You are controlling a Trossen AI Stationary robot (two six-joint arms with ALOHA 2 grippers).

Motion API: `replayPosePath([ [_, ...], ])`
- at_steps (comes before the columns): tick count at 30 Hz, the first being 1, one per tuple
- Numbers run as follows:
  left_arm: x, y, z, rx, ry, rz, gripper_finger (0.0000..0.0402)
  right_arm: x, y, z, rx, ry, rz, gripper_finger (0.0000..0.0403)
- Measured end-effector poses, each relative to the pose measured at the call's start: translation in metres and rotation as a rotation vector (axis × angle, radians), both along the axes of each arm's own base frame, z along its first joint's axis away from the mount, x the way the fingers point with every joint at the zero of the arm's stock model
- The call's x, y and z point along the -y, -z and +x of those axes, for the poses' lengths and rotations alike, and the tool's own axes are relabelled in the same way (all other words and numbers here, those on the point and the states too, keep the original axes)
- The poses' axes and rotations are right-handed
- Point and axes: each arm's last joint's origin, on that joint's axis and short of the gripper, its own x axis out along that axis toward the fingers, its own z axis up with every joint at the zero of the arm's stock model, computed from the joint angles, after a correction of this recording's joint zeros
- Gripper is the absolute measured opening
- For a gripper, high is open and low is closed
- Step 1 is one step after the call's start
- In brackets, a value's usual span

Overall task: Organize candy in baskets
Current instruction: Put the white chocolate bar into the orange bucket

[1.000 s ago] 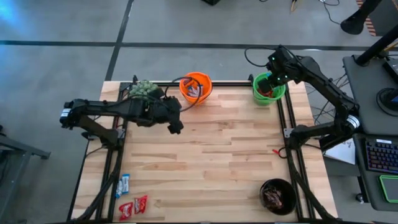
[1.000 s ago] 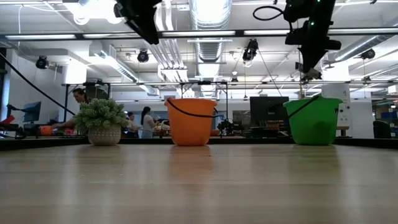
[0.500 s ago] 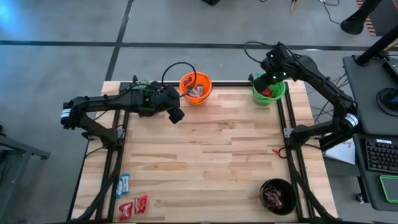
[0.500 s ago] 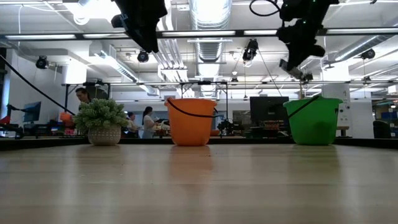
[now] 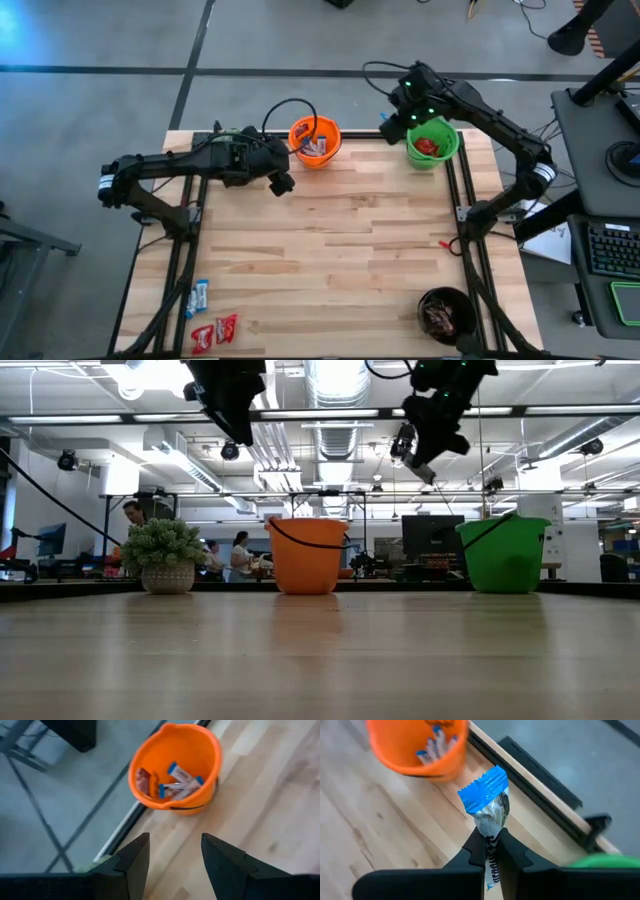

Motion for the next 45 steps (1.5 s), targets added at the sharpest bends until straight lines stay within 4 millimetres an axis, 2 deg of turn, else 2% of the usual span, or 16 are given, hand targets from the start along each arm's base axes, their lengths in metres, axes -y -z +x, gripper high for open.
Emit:
replayPosePath([
  [4,-0.013,-0.002,-0.002,-0.025,-0.024,0.059,0.0162,-0.001,-0.016,0.021,0.042,-0.062,-0.052,0.0013],
  [9,-0.048,-0.008,-0.008,0.003,-0.086,0.089,0.0162,-0.003,-0.034,0.044,0.085,-0.139,-0.113,0.0013],
  [16,-0.091,-0.024,-0.011,0.250,-0.012,0.024,0.0147,0.007,-0.040,0.064,0.095,-0.190,-0.140,0.0013],
  [20,-0.114,-0.035,-0.012,0.502,0.142,-0.095,0.0130,0.011,-0.044,0.076,0.193,-0.297,-0.085,0.0013],
  [24,-0.134,-0.043,-0.014,0.699,0.216,-0.175,0.0119,0.014,-0.051,0.084,0.253,-0.357,-0.087,0.0013],
  [29,-0.151,-0.045,-0.019,0.808,0.209,-0.226,0.0118,0.018,-0.057,0.090,0.333,-0.414,-0.088,0.0013],
  [33,-0.167,-0.033,-0.018,0.833,0.131,-0.308,0.0126,0.019,-0.062,0.096,0.426,-0.487,-0.058,0.0013],
  [36,-0.177,-0.023,-0.015,0.820,0.096,-0.329,0.0130,0.023,-0.059,0.102,0.436,-0.477,-0.036,0.0013],
  [39,-0.181,-0.016,-0.012,0.807,0.085,-0.345,0.0130,0.027,-0.054,0.106,0.430,-0.464,-0.017,0.0013],
  [45,-0.180,-0.017,-0.010,0.821,0.108,-0.349,0.0130,0.028,-0.053,0.107,0.416,-0.443,-0.031,0.0013],
])
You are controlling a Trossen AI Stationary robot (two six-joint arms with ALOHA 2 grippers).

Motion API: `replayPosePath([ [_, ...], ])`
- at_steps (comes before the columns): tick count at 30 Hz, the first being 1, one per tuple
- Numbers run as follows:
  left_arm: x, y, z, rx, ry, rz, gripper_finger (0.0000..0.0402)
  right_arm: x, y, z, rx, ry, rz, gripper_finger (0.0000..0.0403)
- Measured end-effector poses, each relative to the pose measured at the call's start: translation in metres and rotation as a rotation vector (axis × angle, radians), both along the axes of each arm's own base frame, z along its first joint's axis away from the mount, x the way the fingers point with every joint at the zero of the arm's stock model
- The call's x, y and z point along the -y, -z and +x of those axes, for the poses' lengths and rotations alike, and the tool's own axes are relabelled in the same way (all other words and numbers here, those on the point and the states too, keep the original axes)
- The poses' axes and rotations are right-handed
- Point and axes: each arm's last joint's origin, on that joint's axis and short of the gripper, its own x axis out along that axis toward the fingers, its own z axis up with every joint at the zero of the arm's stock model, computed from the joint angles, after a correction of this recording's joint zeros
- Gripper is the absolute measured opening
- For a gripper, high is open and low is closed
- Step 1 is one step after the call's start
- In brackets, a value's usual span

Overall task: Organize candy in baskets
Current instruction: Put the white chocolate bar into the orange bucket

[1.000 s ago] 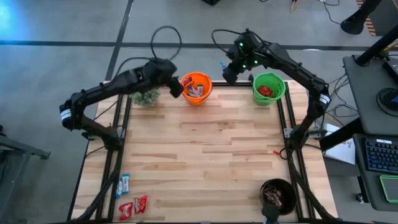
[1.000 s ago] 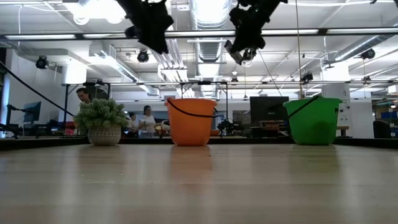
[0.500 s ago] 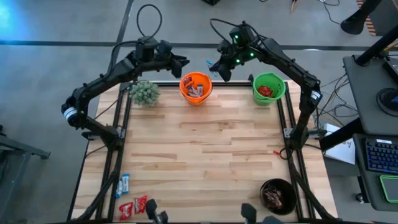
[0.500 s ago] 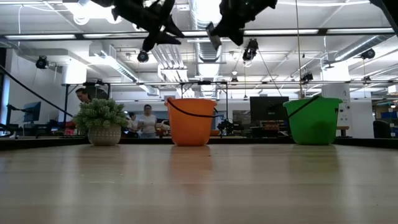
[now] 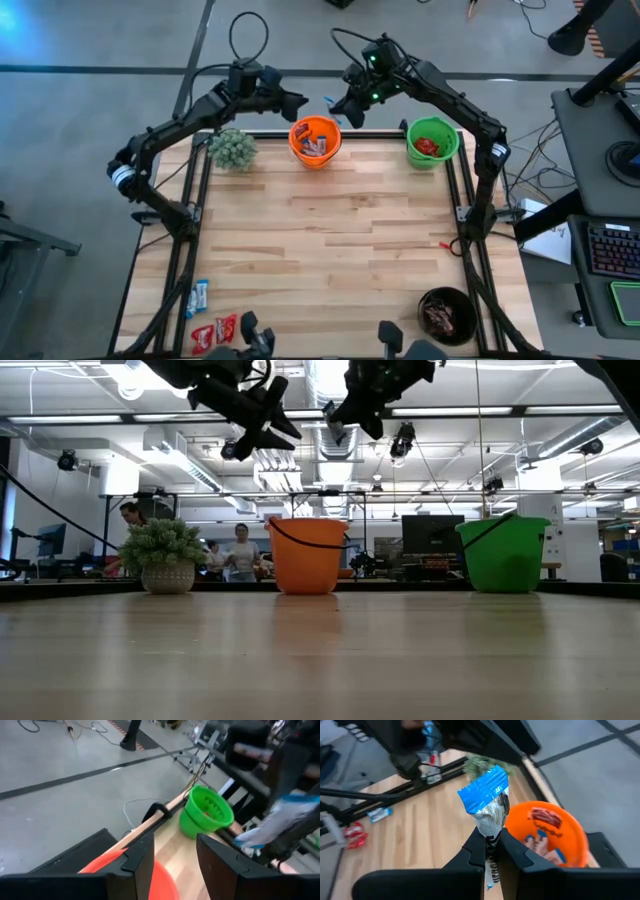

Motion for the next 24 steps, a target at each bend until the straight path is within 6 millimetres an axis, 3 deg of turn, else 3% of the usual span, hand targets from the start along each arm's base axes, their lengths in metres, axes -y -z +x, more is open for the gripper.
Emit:
replayPosePath([
  [5,0.001,-0.012,-0.001,0.104,-0.004,0.002,0.0130,0.001,0.000,0.000,-0.009,0.013,-0.019,0.0013],
  [11,0.001,-0.027,0.006,0.285,0.131,0.035,0.0130,0.003,-0.001,0.002,0.016,0.006,-0.049,0.0013],
  [24,-0.004,-0.018,0.016,0.316,0.283,0.007,0.0149,0.008,-0.004,0.009,0.091,0.039,-0.042,0.0013],
])
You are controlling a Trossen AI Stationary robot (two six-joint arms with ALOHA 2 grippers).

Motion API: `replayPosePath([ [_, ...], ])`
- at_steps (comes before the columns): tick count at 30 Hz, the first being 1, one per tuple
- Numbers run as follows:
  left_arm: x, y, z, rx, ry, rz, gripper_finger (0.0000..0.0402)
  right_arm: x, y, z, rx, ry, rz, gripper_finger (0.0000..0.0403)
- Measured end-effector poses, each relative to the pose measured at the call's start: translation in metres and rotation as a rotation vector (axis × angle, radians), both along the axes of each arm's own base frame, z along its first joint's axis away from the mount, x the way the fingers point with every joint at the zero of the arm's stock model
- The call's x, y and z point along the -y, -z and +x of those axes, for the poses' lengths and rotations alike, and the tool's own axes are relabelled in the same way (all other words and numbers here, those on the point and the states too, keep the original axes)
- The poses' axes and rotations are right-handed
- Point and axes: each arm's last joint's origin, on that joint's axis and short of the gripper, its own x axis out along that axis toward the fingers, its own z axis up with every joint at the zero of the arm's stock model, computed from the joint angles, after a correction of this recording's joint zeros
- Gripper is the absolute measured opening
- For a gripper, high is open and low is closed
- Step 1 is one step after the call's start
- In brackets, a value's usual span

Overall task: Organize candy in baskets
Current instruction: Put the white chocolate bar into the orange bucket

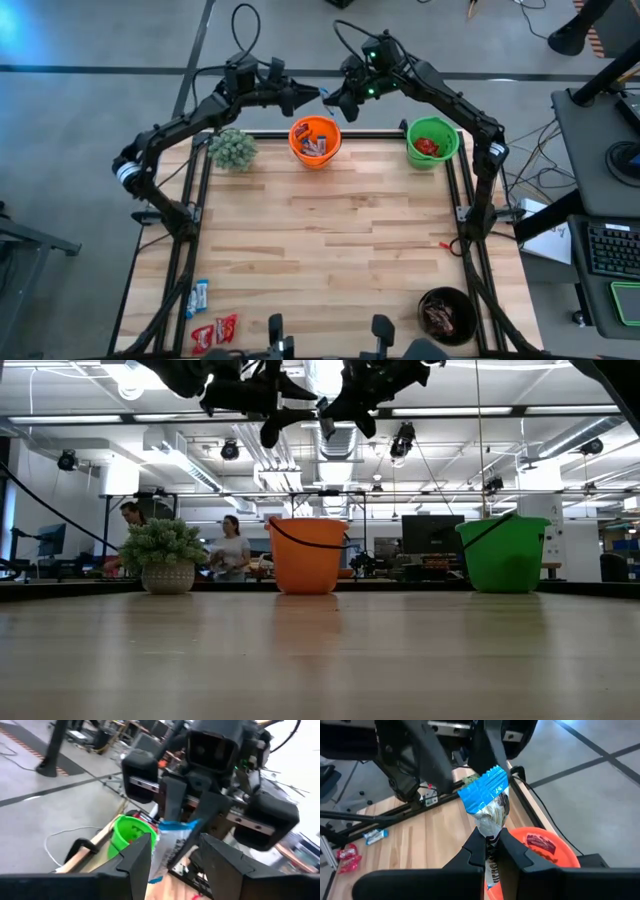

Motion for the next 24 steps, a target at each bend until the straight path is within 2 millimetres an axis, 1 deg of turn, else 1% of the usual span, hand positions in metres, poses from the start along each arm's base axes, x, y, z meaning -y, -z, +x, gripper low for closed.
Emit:
replayPosePath([
  [11,-0.008,0.015,0.011,0.000,0.099,0.012,0.0156,-0.005,-0.001,0.004,0.015,-0.001,0.031,0.0013],
  [21,-0.012,0.013,0.012,0.041,0.099,0.088,0.0153,-0.008,-0.002,0.007,0.020,0.001,0.051,0.0013],
  [24,-0.012,0.013,0.012,0.038,0.100,0.124,0.0143,-0.008,-0.002,0.007,0.024,0.008,0.066,0.0013],
])
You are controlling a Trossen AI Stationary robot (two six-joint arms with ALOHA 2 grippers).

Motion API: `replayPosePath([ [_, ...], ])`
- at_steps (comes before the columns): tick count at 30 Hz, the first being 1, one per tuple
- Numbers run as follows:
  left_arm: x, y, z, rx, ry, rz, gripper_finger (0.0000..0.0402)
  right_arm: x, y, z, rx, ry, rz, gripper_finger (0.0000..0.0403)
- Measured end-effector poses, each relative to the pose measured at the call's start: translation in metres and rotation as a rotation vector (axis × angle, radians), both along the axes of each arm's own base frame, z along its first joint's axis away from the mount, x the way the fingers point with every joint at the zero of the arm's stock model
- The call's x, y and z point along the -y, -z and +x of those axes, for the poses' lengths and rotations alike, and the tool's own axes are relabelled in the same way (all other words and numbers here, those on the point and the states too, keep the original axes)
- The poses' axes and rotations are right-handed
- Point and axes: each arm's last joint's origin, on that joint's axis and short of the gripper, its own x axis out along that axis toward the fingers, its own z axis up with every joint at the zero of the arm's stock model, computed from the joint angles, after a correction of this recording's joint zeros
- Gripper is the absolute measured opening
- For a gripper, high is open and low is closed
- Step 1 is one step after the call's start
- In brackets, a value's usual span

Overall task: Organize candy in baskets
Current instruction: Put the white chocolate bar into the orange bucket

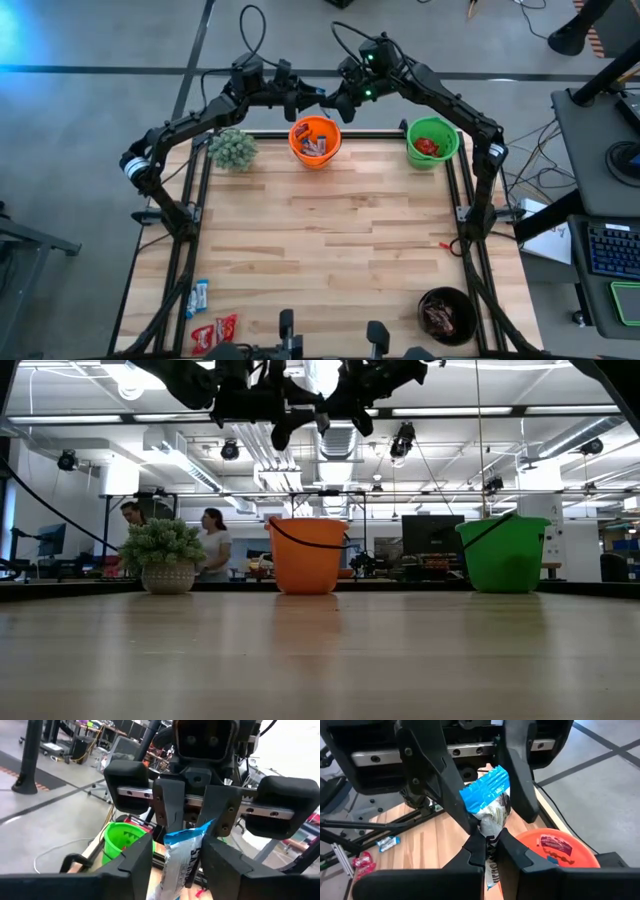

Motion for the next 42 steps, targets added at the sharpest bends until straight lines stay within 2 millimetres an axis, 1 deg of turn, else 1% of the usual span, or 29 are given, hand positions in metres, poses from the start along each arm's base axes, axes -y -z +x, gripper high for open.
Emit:
replayPosePath([
  [2,0.000,-0.001,0.000,0.004,0.000,0.026,0.0123,0.000,0.000,0.000,0.000,0.003,0.003,0.0013],
  [4,0.000,-0.001,0.000,0.005,0.000,0.050,0.0092,0.000,0.000,0.000,-0.001,0.008,0.000,0.0013],
  [7,0.000,-0.001,0.000,0.008,0.000,0.086,0.0033,0.000,0.000,0.000,-0.002,0.012,-0.001,0.0013],
  [9,-0.001,-0.001,-0.001,0.007,-0.003,0.094,0.0012,0.001,0.000,0.000,-0.003,0.010,-0.007,0.0013],
  [13,-0.001,-0.001,-0.001,0.007,-0.005,0.117,0.0018,0.001,0.000,0.000,-0.003,0.010,-0.012,0.0014],
  [15,-0.001,-0.001,-0.001,0.007,-0.005,0.120,0.0014,0.001,0.000,0.000,-0.003,0.010,-0.012,0.0022],
  [18,-0.001,-0.001,-0.001,0.007,-0.007,0.120,0.0005,0.001,0.000,0.000,-0.003,0.010,-0.011,0.0047],
  [26,-0.004,-0.001,-0.003,0.004,-0.024,0.143,0.0003,0.002,0.002,-0.001,-0.031,0.056,-0.021,0.0130],
  [30,-0.011,0.001,-0.009,-0.016,-0.046,0.127,0.0002,0.006,0.004,-0.010,-0.083,0.073,0.004,0.0155],
  [35,-0.019,0.012,-0.018,-0.108,-0.068,0.080,0.0002,0.011,0.011,-0.024,-0.189,0.085,0.049,0.0165],
  [39,-0.018,0.027,-0.021,-0.236,-0.064,0.065,0.0002,0.010,0.019,-0.031,-0.268,0.087,0.106,0.0164],
  [42,-0.017,0.037,-0.024,-0.336,-0.086,0.079,0.0002,0.010,0.023,-0.035,-0.319,0.102,0.099,0.0160],
])
